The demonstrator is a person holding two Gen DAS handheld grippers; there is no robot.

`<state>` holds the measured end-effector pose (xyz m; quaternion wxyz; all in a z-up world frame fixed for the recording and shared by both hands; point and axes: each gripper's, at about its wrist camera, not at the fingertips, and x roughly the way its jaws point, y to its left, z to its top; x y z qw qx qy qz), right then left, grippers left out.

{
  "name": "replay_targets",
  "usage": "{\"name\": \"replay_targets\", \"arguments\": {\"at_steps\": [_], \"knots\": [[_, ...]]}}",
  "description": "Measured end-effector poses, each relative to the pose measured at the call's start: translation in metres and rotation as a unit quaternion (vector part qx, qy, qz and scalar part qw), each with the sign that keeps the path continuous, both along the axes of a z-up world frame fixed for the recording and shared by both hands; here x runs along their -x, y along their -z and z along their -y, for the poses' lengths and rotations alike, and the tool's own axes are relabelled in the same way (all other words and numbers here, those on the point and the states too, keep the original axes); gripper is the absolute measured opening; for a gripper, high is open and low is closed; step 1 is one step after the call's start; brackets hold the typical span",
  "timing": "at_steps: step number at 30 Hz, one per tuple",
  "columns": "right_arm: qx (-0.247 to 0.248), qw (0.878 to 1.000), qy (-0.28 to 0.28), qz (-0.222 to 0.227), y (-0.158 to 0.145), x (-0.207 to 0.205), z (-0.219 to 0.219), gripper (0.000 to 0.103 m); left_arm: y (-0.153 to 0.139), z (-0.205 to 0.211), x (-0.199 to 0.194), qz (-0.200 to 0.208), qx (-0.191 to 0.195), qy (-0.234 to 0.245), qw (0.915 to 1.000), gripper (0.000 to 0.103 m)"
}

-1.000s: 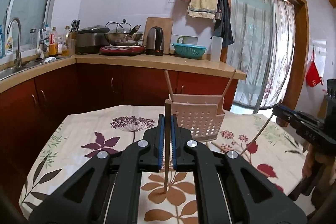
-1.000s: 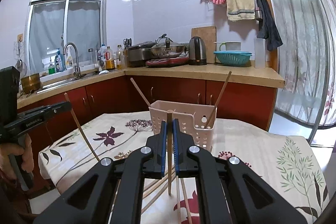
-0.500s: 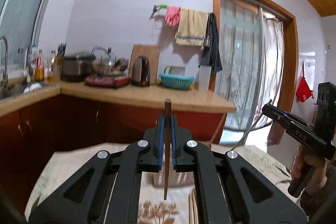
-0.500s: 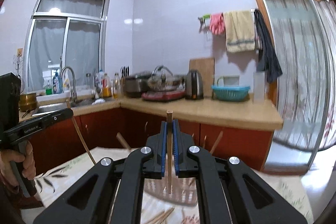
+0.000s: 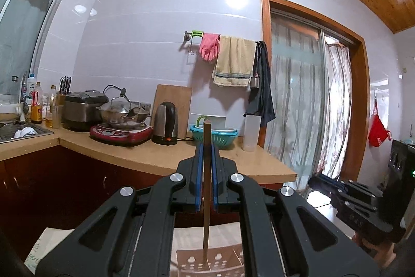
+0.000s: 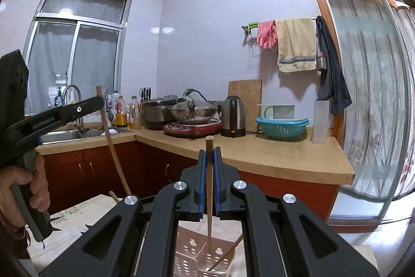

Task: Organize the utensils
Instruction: 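Lift the right tool's chopstick over the holder while the left tool carries its chopstick there, then open the right tool over the holder while the left tool releases its chopstick inside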

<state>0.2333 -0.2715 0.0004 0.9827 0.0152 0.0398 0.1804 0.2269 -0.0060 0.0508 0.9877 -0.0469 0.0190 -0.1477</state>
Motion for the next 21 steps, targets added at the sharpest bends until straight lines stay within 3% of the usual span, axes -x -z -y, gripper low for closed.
{"name": "replay_targets", "arguments": {"at_steps": [13, 15, 17, 18, 19, 20, 21], "knots": [[-0.018, 0.996, -0.006, -0.084, 0.053, -0.031, 0.006, 0.006, 0.079, 0.01, -0.051, -0.082, -0.02, -0.017, 0.9963, 0.007], [-0.021, 0.995, -0.005, -0.1, 0.06, -0.036, 0.006, 0.006, 0.089, 0.012, -0.052, -0.091, -0.026, -0.017, 0.9954, 0.015], [-0.021, 0.993, -0.004, -0.114, 0.067, -0.038, 0.005, 0.008, 0.094, 0.014, -0.051, -0.096, -0.034, -0.017, 0.9947, 0.034], [-0.019, 0.993, -0.002, -0.118, 0.069, -0.037, 0.005, 0.019, 0.096, 0.014, -0.048, -0.096, -0.036, -0.015, 0.9946, 0.046], [-0.017, 0.993, 0.0, -0.117, 0.069, -0.036, 0.004, 0.028, 0.096, 0.015, -0.045, -0.095, -0.037, -0.012, 0.9947, 0.05], [-0.016, 0.993, 0.003, -0.114, 0.068, -0.033, 0.004, 0.044, 0.095, 0.015, -0.042, -0.094, -0.039, -0.011, 0.9947, 0.052], [-0.016, 0.994, 0.006, -0.11, 0.067, -0.031, 0.005, 0.049, 0.095, 0.016, -0.039, -0.094, -0.042, -0.011, 0.9946, 0.058]]}}
